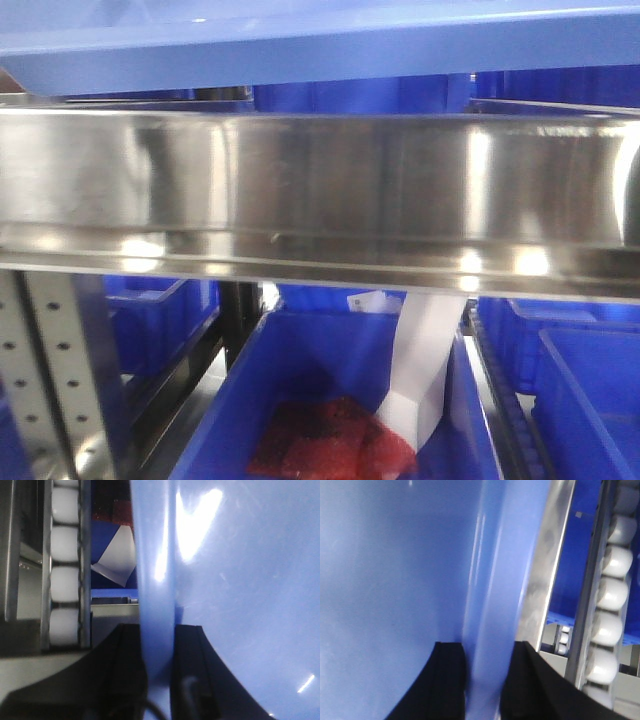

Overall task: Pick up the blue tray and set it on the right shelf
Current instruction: 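Push the held tray forward onto the upper roller shelf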

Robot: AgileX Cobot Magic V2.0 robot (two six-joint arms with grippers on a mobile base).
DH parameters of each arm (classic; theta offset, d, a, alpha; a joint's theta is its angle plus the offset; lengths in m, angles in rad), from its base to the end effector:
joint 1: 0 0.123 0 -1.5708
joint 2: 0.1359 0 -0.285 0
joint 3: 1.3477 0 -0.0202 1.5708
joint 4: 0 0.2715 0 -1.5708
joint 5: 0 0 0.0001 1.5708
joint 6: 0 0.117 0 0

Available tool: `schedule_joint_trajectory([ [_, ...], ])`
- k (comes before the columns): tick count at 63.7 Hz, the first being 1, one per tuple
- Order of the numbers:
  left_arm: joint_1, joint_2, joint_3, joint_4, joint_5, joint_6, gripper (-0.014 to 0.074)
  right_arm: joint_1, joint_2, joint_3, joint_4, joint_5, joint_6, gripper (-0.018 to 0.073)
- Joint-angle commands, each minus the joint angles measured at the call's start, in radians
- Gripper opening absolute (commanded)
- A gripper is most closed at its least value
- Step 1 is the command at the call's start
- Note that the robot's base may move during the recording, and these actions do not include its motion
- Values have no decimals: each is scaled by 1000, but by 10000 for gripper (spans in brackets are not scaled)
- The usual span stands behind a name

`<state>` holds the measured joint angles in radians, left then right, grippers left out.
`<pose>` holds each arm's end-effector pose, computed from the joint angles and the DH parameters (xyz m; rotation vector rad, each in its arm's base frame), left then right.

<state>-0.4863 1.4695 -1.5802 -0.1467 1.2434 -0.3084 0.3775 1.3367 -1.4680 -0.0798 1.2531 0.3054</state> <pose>0.2846 -0.1688 0.3809 0.2247 2.6678 -0.4660 0.2750 0.0995 0.3849 -0.0993 2.6043 0.1382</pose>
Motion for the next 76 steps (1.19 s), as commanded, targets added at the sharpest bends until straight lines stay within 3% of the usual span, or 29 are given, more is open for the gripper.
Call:
schedule_joint_trajectory([
  [1, -7, -35, -27, -26, 95, 25, -48, 0, -32, -28, -19, -14, -26, 57],
  [76, -7, -35, -27, -26, 95, 25, -48, 0, -32, -28, -19, -14, -26, 57],
])
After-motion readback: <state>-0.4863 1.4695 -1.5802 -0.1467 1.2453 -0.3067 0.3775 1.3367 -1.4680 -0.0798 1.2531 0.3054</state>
